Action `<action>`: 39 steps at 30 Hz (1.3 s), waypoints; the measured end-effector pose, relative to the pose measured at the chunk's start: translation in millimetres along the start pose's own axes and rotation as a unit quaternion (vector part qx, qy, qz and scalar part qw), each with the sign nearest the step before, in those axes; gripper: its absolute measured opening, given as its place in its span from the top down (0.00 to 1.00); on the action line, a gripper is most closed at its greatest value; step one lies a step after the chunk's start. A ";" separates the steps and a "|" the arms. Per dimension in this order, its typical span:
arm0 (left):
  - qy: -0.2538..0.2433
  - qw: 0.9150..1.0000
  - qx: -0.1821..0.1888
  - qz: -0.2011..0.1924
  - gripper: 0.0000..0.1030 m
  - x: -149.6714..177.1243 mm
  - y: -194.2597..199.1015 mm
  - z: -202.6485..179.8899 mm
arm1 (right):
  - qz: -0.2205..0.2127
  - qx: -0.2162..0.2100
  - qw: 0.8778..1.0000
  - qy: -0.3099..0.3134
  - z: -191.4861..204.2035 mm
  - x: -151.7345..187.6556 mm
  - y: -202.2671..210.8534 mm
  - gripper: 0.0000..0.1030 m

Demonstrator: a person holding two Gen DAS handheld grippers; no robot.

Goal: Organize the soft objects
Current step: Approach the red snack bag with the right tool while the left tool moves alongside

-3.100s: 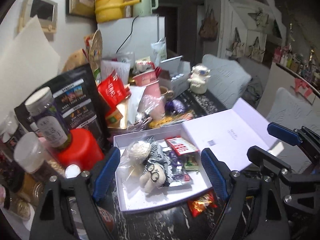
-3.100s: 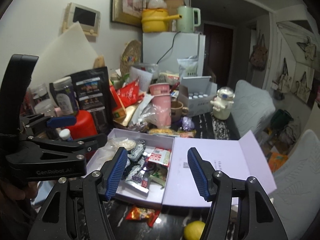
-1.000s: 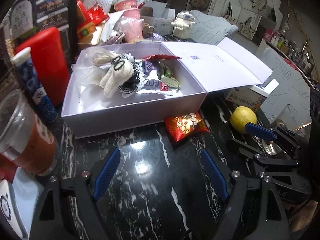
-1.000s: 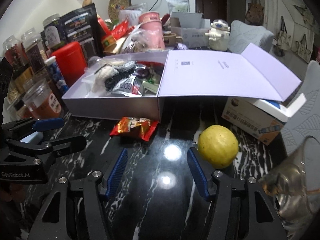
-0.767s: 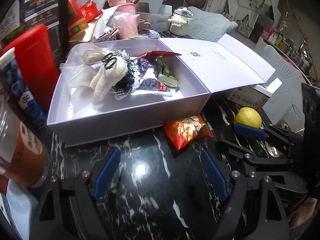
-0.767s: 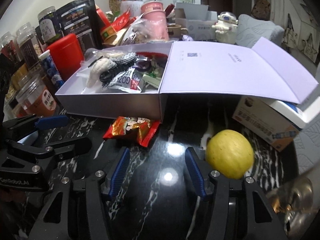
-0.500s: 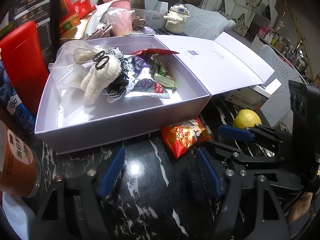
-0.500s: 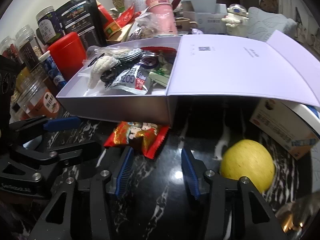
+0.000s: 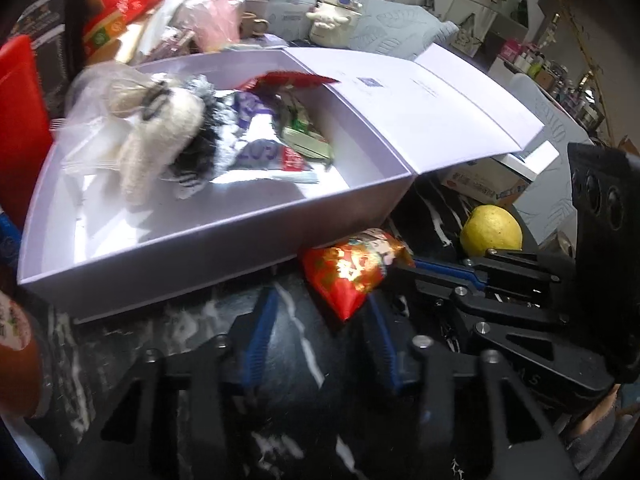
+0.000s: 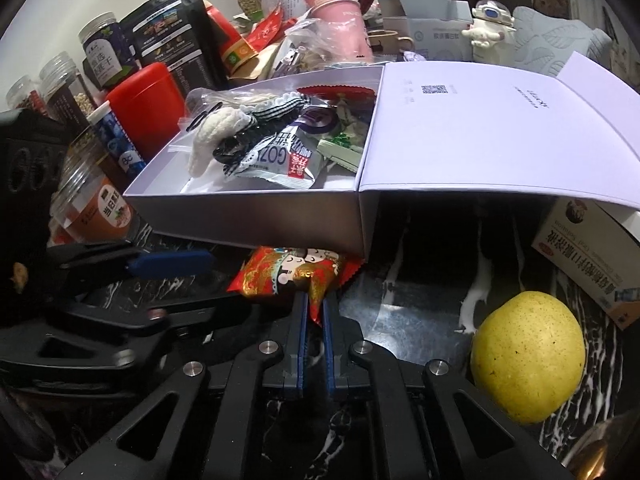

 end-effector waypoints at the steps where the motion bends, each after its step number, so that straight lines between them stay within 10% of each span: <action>1: -0.004 1.000 0.001 0.002 0.60 0.0 -2.7 -2.1 | 0.000 0.000 1.000 -0.001 0.1 0.0 -0.1 0.93; 39: -0.053 0.997 -0.009 -0.048 0.78 13.0 32.6 -27.5 | -0.024 0.014 0.999 0.019 21.7 12.2 26.4 0.92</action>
Point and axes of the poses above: each gripper's, at about its wrist camera, not at the fingertips, and y roughly against the way its jaws point, z to its left, x to its underside, the point moved 5 cm from there along -y, roughly the way its jaws point, and after that the axes turned 4 degrees about y, right-handed, at the moved point
